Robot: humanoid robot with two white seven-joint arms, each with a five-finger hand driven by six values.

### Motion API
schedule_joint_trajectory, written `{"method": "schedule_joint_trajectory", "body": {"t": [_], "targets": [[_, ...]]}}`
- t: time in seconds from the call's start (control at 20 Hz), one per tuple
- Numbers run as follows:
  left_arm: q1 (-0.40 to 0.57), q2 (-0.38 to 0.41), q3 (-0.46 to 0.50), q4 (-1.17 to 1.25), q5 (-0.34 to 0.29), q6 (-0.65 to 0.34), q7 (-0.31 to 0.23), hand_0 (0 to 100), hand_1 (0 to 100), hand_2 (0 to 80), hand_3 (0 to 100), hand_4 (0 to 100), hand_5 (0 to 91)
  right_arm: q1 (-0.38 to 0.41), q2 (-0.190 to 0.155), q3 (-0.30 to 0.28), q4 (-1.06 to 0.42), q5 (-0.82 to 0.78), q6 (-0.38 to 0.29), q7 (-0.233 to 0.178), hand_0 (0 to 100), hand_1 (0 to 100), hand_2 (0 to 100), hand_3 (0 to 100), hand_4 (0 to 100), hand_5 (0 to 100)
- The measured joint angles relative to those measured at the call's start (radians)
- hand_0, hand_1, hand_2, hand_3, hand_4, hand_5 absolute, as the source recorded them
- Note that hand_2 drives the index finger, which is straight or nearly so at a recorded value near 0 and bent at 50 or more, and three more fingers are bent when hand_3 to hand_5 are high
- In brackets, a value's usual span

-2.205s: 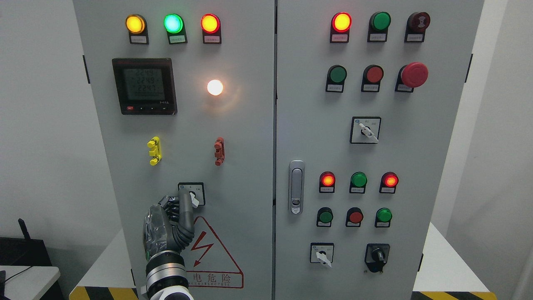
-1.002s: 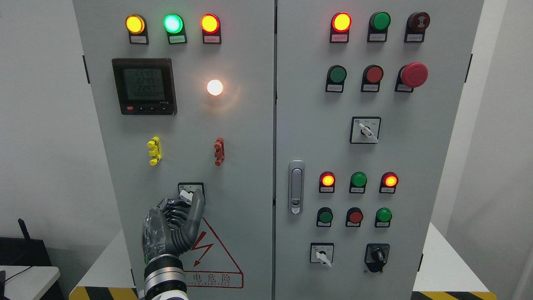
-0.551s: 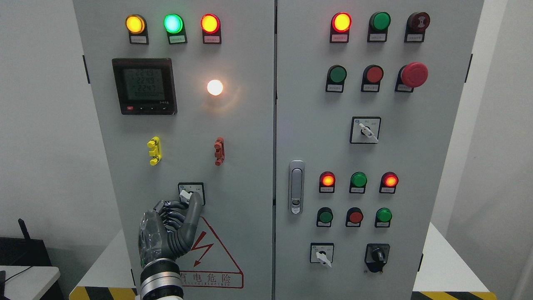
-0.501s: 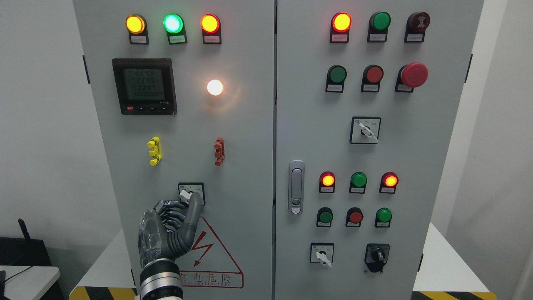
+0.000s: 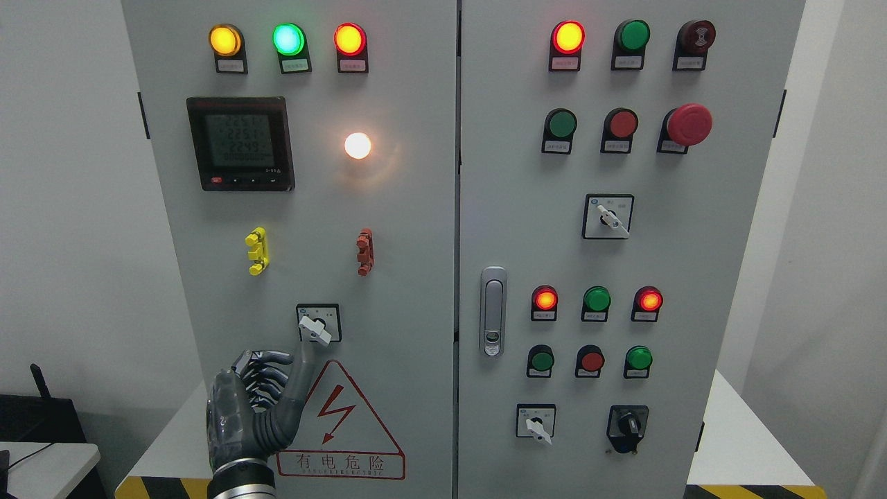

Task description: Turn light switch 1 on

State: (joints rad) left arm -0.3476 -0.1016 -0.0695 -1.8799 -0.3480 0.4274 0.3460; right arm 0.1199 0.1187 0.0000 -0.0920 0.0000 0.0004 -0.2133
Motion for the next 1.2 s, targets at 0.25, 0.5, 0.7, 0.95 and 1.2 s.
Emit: {"method": "schedule_joint_trajectory", "body": {"t": [0.25, 0.5, 0.7, 0.95, 1.2], "targets": [[0.067, 0.002, 0.053, -0.010, 0.000, -0.203, -0.073, 4, 32, 52.3, 83, 80, 53.6, 0.000, 0.000, 0.000, 0.000, 0.000, 0.000, 0.000, 12, 39, 0, 0, 0, 0], [0.181, 0.006, 0.151, -0.015, 0.001, -0.423, -0.185, 0, 23, 47.6, 66, 62, 25.7, 0.000, 0.000, 0.000, 0.000, 0.000, 0.000, 0.000, 12, 39, 0, 0, 0, 0], [0.292, 0.011, 0.267, -0.002, 0.010, -0.571, -0.270, 0, 13, 34.8, 50, 48, 20.4, 0.000, 0.000, 0.000, 0.000, 0.000, 0.000, 0.000, 12, 39, 0, 0, 0, 0], [0.409, 0.019, 0.422, 0.061, 0.058, -0.675, -0.365, 0, 6, 16.0, 32, 36, 19.5, 0.000, 0.000, 0.000, 0.000, 0.000, 0.000, 0.000, 12, 39, 0, 0, 0, 0], [0.487, 0.023, 0.571, 0.196, 0.081, -0.740, -0.437, 0, 3, 4.7, 22, 29, 18.8, 0.000, 0.000, 0.000, 0.000, 0.000, 0.000, 0.000, 12, 39, 0, 0, 0, 0]]}}
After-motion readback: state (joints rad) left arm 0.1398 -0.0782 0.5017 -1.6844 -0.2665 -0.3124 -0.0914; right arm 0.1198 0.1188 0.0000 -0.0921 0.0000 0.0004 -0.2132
